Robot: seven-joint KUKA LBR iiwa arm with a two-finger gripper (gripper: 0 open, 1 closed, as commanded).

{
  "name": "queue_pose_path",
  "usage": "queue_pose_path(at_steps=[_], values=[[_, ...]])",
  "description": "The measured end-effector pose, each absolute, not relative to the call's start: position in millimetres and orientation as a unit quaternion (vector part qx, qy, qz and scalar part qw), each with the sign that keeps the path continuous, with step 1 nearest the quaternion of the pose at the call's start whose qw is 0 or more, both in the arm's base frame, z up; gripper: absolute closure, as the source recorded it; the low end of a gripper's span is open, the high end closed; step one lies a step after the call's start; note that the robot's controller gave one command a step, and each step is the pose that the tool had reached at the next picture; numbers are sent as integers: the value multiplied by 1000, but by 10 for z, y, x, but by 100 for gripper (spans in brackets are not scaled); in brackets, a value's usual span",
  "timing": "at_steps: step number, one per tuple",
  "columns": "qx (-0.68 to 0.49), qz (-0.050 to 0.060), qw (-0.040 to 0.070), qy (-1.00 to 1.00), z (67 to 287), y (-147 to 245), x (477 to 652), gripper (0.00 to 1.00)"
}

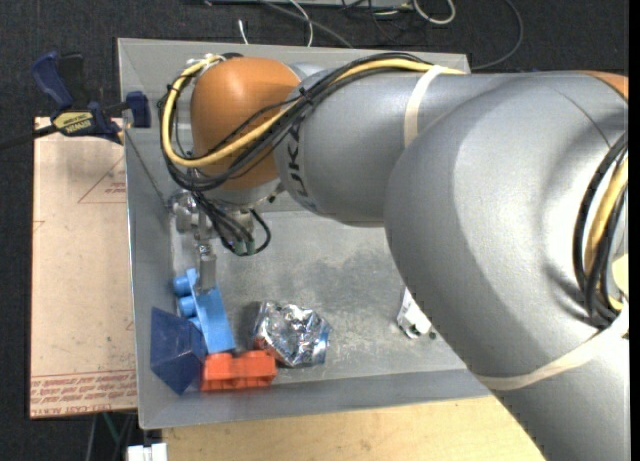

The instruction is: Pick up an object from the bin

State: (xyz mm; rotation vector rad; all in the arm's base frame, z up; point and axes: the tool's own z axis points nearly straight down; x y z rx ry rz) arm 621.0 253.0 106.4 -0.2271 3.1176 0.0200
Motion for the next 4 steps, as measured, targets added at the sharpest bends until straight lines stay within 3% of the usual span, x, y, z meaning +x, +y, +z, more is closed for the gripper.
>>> queue_pose_path(at_steps=[1, 2, 3, 4], values=[[-87, -3, -5, 996, 682, 1642, 5630, 0], [-81, 9, 14, 997, 1544, 2377, 5931, 0], [-153, 1, 3, 988, 743, 1828, 5298, 0], [-155, 0, -3, 988, 892, 1930, 5420, 0]])
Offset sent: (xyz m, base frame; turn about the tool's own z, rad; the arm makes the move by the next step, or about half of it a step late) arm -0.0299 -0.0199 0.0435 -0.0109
